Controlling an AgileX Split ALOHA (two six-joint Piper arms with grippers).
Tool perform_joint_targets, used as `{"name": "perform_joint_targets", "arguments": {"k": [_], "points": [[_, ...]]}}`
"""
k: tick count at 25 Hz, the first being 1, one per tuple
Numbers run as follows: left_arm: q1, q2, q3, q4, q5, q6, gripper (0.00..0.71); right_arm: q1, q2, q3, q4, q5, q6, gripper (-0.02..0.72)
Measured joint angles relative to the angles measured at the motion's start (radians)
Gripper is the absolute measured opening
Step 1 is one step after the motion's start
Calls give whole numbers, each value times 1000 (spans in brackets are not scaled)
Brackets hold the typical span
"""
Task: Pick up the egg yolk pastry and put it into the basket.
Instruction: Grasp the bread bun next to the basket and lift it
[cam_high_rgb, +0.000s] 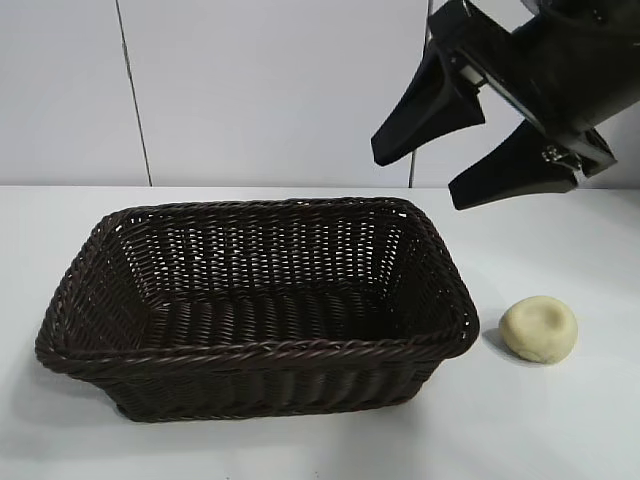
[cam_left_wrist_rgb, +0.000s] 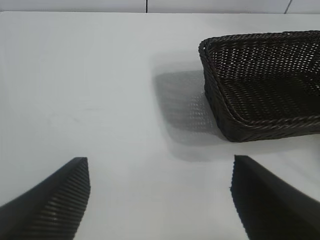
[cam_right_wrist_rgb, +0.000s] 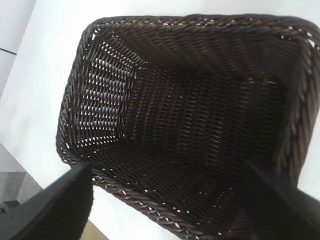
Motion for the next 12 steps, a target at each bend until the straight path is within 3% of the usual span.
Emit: {"name": "perform_joint_targets", "arguments": {"k": [6,12], "points": [[0,0,0,0,0,0,568,-39,0,-43,-189,44,167,579],[0,0,0,0,0,0,568,-161,0,-129,-276,121,228,579]]}}
